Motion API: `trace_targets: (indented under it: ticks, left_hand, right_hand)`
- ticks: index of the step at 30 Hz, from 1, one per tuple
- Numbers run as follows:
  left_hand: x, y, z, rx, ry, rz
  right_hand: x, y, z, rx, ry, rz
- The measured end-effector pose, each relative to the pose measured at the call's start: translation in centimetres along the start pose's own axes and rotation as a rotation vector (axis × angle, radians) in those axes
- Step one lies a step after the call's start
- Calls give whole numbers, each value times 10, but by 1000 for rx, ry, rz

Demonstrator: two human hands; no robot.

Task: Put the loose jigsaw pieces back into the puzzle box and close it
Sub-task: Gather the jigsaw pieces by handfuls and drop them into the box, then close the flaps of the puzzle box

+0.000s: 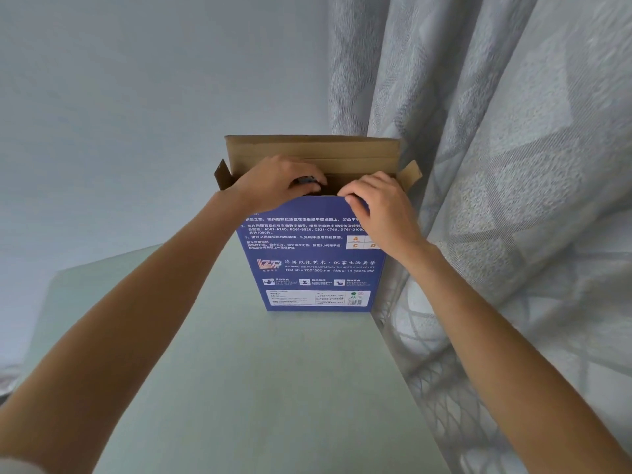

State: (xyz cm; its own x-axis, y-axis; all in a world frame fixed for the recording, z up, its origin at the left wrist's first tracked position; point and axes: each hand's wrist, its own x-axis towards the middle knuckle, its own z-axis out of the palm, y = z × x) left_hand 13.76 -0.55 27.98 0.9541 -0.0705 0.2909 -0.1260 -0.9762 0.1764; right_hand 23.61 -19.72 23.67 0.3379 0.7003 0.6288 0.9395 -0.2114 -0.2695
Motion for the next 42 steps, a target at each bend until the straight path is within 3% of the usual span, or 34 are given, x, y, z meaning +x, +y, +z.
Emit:
trace_targets:
  ticks: [10, 15, 19, 23, 25, 31, 35, 42]
  left_hand:
    - [-13, 8, 3, -3, 95, -16]
    - [-51, 22, 18, -81, 726, -185]
    - [-83, 20, 33, -248, 971, -526]
    - [-89, 4, 34, -573, 849, -770]
    - [-87, -2, 33, -668, 750, -771]
    - [-87, -12, 34, -531, 669, -657]
    - [-92, -18, 33, -590, 477, -660]
    - [-149, -3, 15, -540, 671, -726]
  right_hand:
    - [-1, -1, -1, -31, 40, -27]
    - [-17, -7, -4, -15, 297, -3]
    - [-37, -11, -8, -91, 444, 139]
    - [-41, -10, -9, -94, 354, 304]
    - [-37, -11, -10, 44, 269, 400]
    - [-30, -12, -11, 162, 185, 441]
    - [-31, -7, -8, 147, 118, 461]
    - [-18, -34, 6, 229, 128, 342]
